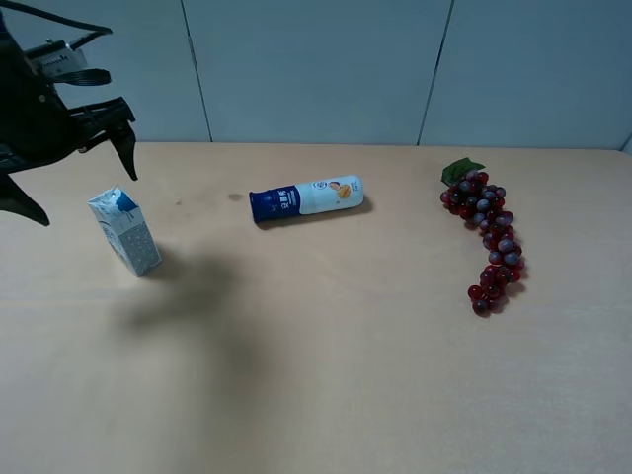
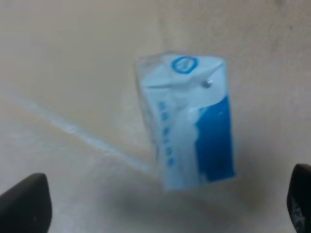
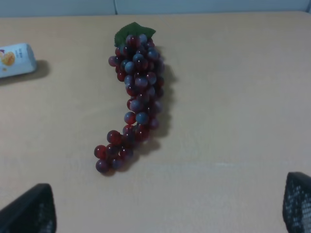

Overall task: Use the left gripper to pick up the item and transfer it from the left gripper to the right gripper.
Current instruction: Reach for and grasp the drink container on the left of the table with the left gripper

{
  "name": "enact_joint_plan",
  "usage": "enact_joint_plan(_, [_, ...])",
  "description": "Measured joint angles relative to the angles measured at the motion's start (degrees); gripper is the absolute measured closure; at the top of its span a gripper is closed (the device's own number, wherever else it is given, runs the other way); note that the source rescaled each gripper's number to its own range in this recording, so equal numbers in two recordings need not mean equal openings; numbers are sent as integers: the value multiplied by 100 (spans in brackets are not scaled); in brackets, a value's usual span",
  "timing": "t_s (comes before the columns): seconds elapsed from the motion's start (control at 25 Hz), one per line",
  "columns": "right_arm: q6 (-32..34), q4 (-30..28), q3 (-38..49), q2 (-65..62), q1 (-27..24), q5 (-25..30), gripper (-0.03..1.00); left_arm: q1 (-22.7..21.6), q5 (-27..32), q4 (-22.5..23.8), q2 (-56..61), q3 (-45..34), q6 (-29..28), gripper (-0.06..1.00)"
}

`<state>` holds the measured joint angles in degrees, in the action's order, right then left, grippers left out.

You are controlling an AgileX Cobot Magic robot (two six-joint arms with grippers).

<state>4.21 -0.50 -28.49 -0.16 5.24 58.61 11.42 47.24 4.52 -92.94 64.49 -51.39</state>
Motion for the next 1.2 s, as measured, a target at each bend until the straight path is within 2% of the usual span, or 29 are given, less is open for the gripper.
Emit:
enact_joint_plan(0.32, [0,0,0,0,0,0,-3,101,10,-10,-804,530,-300,-1])
enact_joint_plan(0.68, [0,0,0,0,0,0,-3,101,-3,-8,-1208,575,-431,-1])
enact_joint_plan(0.88, [0,0,0,0,0,0,-3,101,-206,6,-1275,570,-522,-1])
enact_joint_plan(1.2, [0,0,0,0,0,0,-3,101,-405,136,-1282,570,-914,7])
